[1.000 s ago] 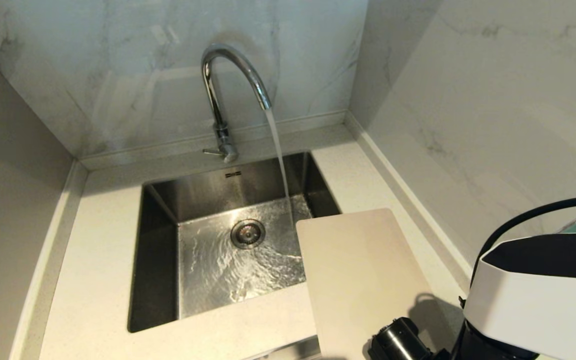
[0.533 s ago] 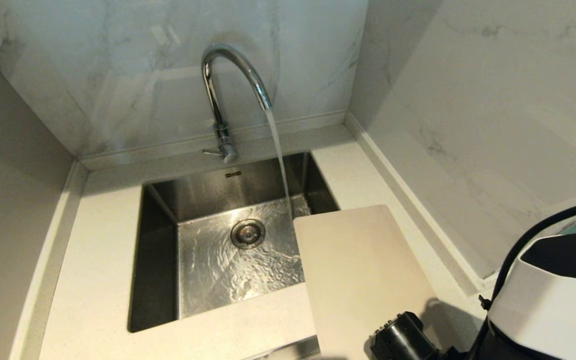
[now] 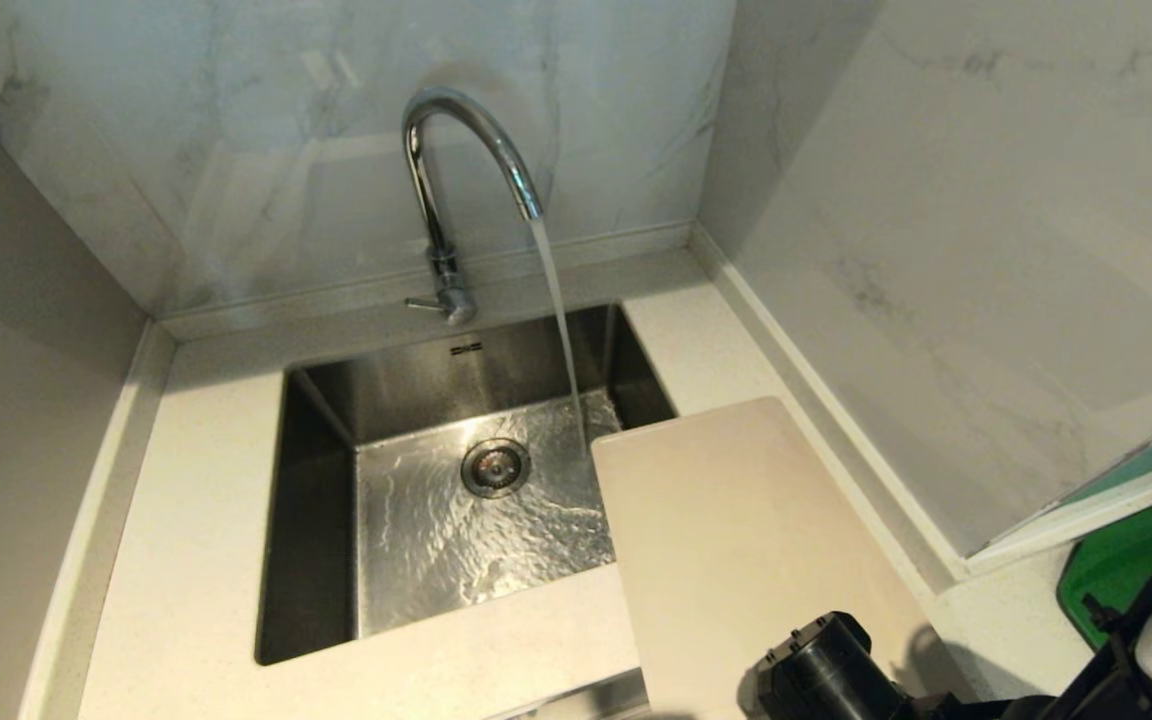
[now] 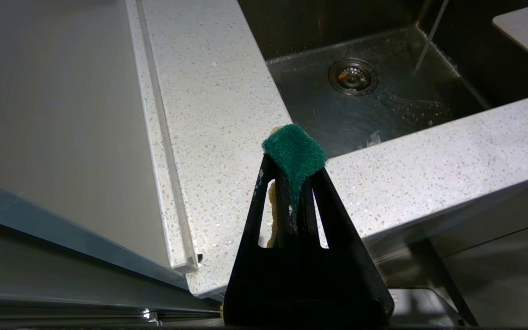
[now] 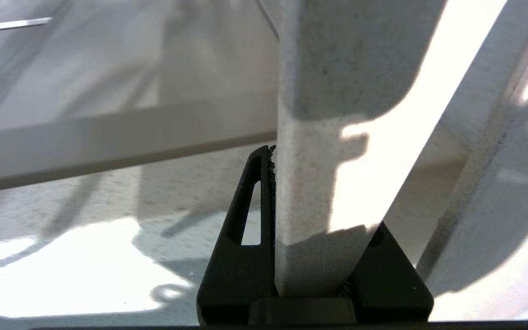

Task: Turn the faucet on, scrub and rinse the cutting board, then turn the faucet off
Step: Pick up the cutting board

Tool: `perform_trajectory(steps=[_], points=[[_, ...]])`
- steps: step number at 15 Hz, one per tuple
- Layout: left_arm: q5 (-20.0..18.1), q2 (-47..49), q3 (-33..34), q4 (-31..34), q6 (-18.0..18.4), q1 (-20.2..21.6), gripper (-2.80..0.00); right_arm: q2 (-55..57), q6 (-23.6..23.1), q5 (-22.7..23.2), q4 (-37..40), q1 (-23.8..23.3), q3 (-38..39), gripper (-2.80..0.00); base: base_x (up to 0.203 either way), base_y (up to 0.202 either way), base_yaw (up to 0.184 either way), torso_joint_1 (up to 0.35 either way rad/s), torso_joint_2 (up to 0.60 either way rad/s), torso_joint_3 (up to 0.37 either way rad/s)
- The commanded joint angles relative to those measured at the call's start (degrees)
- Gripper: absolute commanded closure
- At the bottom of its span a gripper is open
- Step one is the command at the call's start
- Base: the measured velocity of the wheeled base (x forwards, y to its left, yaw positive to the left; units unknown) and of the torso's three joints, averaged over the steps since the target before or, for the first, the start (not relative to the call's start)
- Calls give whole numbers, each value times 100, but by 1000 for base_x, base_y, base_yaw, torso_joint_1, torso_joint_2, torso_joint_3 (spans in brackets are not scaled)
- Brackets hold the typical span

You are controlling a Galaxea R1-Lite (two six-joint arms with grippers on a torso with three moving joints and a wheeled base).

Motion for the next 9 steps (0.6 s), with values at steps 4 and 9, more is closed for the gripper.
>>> perform_trajectory(steps=[4,9], points=[[1,7,9,2,-2,-2,0,-686,-37,-209,-2,3,-46,0,0,0,0,0,0,0],[1,7,9,2,-2,-2,0,-1343,-270,-279,-2,-71,60,0,0,0,0,0,0,0]])
